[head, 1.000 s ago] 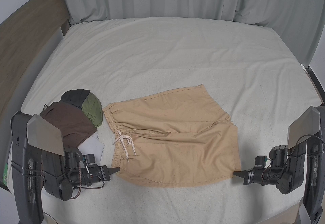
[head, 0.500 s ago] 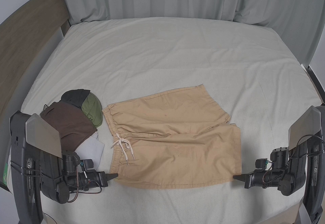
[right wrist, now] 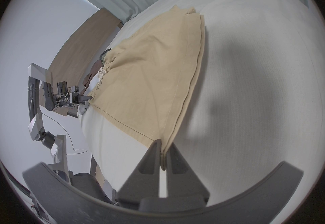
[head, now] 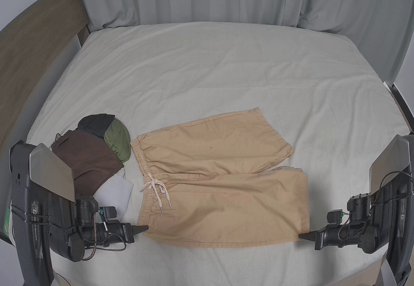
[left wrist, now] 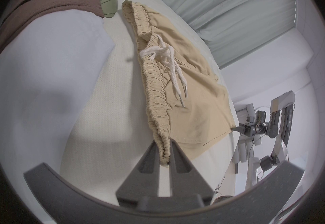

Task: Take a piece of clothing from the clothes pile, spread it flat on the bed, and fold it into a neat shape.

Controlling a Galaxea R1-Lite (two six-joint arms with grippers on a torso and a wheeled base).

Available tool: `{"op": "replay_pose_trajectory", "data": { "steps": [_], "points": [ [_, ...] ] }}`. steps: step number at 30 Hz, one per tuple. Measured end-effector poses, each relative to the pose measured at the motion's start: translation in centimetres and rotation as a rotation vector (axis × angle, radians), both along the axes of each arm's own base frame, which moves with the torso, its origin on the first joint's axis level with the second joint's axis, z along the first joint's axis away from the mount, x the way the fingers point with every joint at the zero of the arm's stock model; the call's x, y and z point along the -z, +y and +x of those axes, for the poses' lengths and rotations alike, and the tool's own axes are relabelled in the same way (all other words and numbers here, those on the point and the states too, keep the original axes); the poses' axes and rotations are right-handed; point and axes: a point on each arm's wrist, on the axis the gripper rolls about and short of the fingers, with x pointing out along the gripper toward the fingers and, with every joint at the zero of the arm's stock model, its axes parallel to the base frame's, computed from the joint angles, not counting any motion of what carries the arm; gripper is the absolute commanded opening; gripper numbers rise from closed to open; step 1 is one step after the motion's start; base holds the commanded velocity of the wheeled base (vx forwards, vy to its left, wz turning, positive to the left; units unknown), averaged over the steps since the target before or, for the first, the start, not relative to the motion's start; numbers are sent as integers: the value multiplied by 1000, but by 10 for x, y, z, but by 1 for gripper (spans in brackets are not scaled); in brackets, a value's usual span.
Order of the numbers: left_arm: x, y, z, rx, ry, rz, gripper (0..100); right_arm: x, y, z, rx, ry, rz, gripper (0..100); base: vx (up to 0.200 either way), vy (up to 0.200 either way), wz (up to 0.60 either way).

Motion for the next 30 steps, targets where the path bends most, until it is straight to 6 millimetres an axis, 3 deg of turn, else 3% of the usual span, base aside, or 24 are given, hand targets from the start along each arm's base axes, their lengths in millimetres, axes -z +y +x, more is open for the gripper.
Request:
{"op": "replay_pose_trajectory", "data": {
  "steps": [30],
  "points": [
    [1, 15, -26, 71, 12, 52, 0, 1, -4, -9, -68, 2, -14, 0, 0, 0, 0]
  ]
}}
